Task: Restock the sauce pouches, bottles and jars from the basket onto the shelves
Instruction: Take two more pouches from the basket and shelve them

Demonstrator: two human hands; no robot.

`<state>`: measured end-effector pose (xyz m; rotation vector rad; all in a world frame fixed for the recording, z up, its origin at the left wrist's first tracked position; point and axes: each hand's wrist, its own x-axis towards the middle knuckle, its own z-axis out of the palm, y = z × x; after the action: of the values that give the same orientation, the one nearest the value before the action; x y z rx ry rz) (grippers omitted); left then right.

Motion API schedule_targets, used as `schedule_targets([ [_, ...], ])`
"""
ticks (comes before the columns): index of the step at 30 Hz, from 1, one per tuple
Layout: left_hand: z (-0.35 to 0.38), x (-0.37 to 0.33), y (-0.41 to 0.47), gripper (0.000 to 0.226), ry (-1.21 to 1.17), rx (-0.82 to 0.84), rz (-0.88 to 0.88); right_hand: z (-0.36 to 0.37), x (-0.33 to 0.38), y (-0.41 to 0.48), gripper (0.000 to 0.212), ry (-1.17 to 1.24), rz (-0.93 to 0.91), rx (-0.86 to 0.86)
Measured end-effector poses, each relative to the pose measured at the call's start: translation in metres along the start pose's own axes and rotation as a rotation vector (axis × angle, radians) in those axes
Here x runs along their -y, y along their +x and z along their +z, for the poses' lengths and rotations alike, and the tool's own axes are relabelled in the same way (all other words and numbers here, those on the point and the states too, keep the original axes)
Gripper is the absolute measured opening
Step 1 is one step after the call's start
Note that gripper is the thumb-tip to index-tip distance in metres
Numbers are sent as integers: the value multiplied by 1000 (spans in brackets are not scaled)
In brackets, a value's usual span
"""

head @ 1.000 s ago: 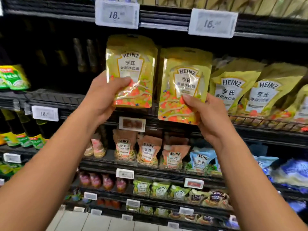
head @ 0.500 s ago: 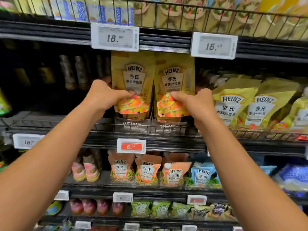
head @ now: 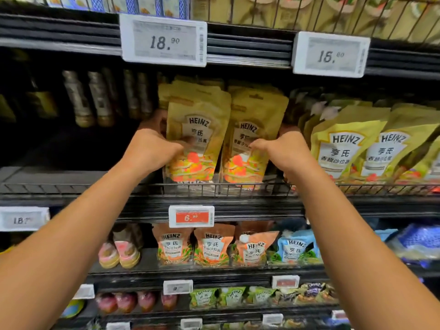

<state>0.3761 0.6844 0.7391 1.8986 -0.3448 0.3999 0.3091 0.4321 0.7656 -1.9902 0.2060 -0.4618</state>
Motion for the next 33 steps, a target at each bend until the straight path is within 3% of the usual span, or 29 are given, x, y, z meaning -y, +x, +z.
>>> schedule_targets([
  [4,-14,5,8,68,-65,90,24,-11,2,-4,30,-95,-40,43],
  [7,-28,3,8,90,111,188,-6,-18,8,-9,37,-286,-53,57],
  [9,-33,0,3,98,315,208,-52,-20,10,-11,28,-279,-16,83],
  [11,-32,1,0,97,396,187,-74,-19,11,-12,19,-212,32,114],
  [15,-24,5,4,92,156,178,-7,-15,15,-10,3,6,150,95],
  [18,-19,10,6,88,47,163,20,-14,13,-7,17,96,190,87],
  [28,-15,13,4,84,96,105,54,-9,4,-7,16,103,98,35],
  [31,-16,11,-1,89,141,74,18,-10,-2,-14,29,37,28,-43],
  [33,-19,10,-7,93,190,38,-7,-9,-8,-22,48,-38,5,-113],
])
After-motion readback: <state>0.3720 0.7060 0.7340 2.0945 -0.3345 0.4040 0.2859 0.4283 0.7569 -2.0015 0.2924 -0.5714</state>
